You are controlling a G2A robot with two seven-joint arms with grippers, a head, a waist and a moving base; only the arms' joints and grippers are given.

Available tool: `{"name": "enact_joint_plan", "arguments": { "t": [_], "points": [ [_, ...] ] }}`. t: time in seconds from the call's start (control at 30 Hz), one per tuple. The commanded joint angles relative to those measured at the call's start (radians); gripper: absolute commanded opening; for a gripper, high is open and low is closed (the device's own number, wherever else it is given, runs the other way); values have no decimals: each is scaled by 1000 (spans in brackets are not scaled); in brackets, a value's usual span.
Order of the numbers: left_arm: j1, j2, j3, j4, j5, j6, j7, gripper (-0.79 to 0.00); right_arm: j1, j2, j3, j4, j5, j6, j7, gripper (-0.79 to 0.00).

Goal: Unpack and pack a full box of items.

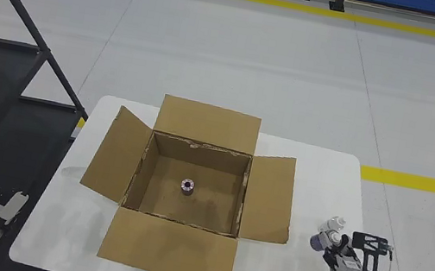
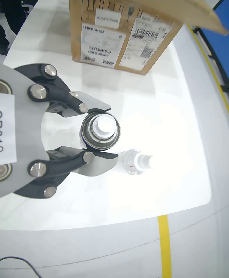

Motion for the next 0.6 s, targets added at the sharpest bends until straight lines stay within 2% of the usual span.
{"name": "enact_joint_plan", "arguments": {
  "t": [0.0,0.13,0.2,0.27,0.4,0.57],
  "points": [
    [0,0,0,0,0,0,0,0,-40,-1,-12,-113,-27,13,-39,-785],
    [0,0,0,0,0,0,0,0,-93,-7,-67,-321,-156,121,-154,-785],
    [0,0,0,0,0,0,0,0,-90,-9,-143,-377,-198,115,-205,-785],
    [0,0,0,0,0,0,0,0,-49,-9,-219,-385,-247,89,-201,-785],
    [0,0,0,0,0,0,0,0,139,-13,-393,-303,-308,21,-66,-785],
    [0,0,0,0,0,0,0,0,448,-38,-579,-53,-240,-21,169,-785]
  ]
}}
